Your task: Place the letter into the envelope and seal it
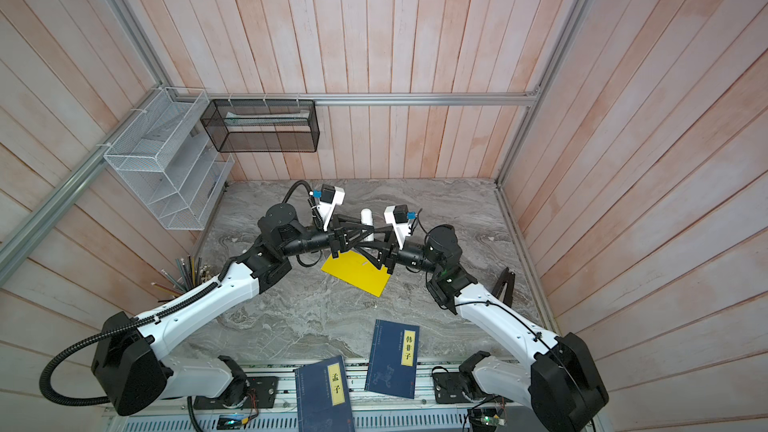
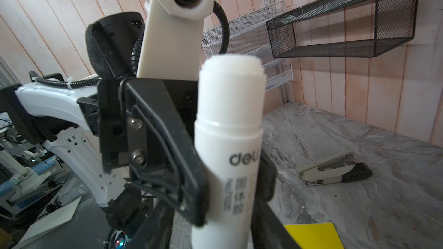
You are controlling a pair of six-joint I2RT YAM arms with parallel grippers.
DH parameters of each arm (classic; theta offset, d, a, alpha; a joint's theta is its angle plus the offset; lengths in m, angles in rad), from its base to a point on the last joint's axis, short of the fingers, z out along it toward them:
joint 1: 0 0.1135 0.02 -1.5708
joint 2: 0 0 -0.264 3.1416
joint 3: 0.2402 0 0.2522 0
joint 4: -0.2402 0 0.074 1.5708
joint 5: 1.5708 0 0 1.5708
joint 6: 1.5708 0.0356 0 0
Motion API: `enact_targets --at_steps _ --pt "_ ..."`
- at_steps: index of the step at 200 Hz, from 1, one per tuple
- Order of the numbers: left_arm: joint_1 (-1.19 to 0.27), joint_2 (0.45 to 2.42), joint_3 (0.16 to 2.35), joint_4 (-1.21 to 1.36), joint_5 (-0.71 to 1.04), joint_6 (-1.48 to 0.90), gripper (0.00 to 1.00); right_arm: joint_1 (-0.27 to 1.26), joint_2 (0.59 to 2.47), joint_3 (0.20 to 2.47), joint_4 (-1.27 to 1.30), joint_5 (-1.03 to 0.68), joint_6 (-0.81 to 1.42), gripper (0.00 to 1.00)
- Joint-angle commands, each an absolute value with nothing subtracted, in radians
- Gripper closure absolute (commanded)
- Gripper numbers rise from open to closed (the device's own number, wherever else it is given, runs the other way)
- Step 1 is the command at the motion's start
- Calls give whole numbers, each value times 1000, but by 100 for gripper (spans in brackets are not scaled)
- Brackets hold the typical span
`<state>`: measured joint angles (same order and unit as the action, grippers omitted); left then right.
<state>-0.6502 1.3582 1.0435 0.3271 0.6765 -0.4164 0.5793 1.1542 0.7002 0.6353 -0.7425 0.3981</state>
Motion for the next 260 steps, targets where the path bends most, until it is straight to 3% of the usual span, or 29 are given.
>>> enact_targets --at_steps 1,41,85,162,260 --pt "-634 1334 1025 360 664 -420 100 584 1113 680 571 -735 343 41" --pt "-632 1305 1016 316 602 -384 100 584 1051 645 483 -672 284 42" --pt "-632 1293 997 332 654 -384 100 584 1092 678 493 -776 317 53" --pt "-635 1290 978 345 716 -378 100 584 1140 731 538 -828 348 55" --pt "-635 1284 971 351 702 -382 100 585 1146 742 504 -801 329 98"
